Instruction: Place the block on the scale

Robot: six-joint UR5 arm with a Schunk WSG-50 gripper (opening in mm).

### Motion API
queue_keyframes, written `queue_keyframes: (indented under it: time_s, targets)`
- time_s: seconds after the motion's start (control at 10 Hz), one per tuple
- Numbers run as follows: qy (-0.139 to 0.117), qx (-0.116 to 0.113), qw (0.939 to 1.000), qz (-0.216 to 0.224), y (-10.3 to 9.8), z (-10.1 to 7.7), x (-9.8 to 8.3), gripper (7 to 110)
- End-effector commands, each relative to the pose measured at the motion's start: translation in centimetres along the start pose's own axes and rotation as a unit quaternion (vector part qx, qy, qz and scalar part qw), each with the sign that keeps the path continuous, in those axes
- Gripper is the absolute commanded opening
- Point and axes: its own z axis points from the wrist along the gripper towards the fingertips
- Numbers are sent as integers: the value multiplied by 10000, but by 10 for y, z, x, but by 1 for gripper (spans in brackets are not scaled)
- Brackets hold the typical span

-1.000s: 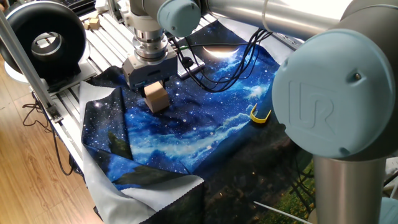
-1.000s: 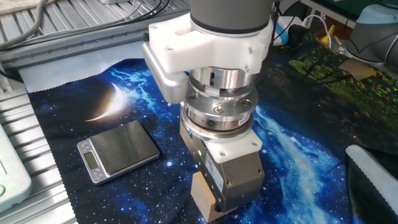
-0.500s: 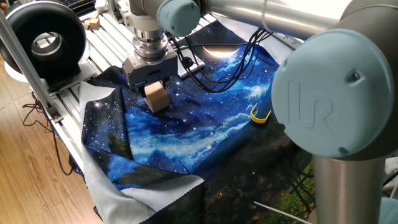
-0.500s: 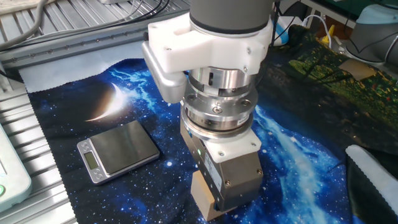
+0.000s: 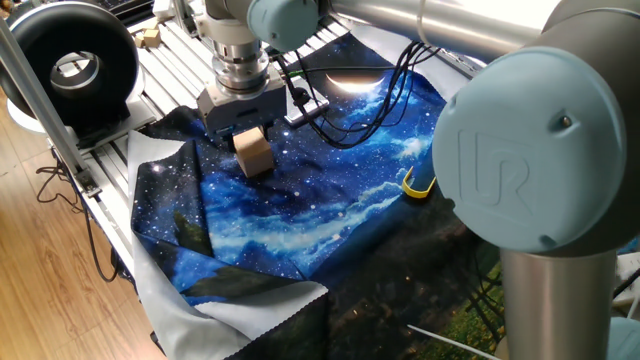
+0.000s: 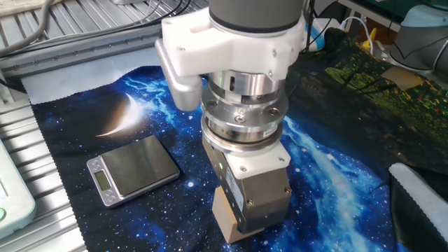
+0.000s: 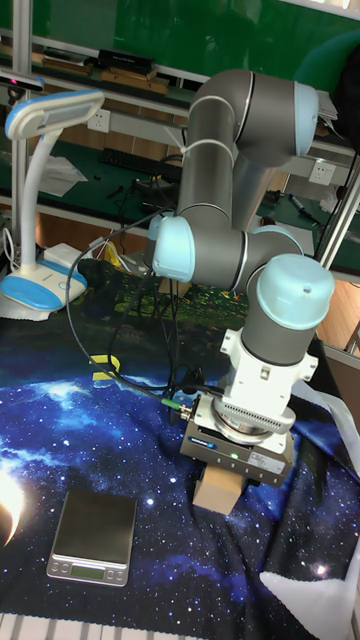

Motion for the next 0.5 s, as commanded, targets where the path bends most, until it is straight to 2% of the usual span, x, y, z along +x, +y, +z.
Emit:
queue_keyframes:
  time_s: [0.0, 0.4]
  targets:
    - [72, -162, 9998, 44, 4, -16, -3, 7]
    - [150, -276, 9995, -98, -8, -38, -13, 7]
